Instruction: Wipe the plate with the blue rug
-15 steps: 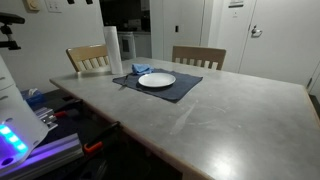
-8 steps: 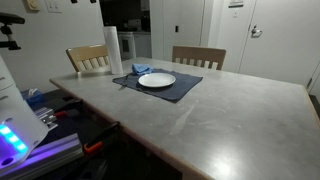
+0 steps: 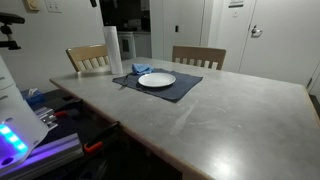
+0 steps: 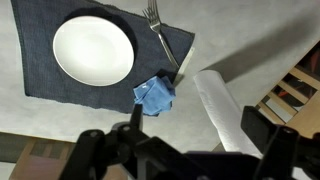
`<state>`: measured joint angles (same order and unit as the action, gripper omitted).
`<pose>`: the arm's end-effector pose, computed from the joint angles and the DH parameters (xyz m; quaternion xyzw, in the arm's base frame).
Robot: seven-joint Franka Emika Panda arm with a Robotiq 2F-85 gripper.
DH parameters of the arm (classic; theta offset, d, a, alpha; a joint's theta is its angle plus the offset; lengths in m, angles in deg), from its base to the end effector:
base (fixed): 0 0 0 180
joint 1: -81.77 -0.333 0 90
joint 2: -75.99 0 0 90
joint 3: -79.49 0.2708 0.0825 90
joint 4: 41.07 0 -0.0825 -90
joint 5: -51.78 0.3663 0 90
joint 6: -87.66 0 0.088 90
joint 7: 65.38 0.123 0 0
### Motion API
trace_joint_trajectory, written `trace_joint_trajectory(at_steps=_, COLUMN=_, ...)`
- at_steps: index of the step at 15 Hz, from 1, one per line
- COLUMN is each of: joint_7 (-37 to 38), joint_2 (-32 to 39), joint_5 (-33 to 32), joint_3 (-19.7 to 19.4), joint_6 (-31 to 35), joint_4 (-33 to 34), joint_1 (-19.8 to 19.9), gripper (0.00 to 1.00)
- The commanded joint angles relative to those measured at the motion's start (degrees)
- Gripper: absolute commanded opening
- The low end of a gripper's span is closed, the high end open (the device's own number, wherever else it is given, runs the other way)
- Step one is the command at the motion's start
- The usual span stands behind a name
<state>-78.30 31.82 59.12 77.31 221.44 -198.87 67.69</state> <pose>0.3554 0.0799 0.4285 -0.9660 -0.1792 -0.1741 0.0656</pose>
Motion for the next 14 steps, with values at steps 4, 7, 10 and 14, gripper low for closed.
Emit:
trace_joint_trajectory(at_steps=4, joint_7=-11.9, joint_2=12.1, joint_5=3.6, joint_3=-7.1, joint_6=10.7, joint_4=4.5, joint_1=-3.5, gripper=1.0)
trace_joint_trajectory(at_steps=7, joint_7=-16.9, joint_2=16.2, joint_5=8.0, joint_3=-10.2, joint_6=14.4, joint_4=6.4, joint_1=-7.1, gripper=1.0)
trace_joint_trajectory(at_steps=10, joint_7=-16.0, joint_2=14.2, joint_5=8.0, joint_3=-8.8, joint_6=13.0, joint_4=5.1, joint_1=-5.5, gripper=1.0)
trace_joint_trajectory(at_steps=14, joint_7=-16.1, joint_2=16.1, joint_5=8.1, joint_3=-8.8, joint_6=12.6, joint_4=6.2, joint_1=-5.6, gripper=1.0)
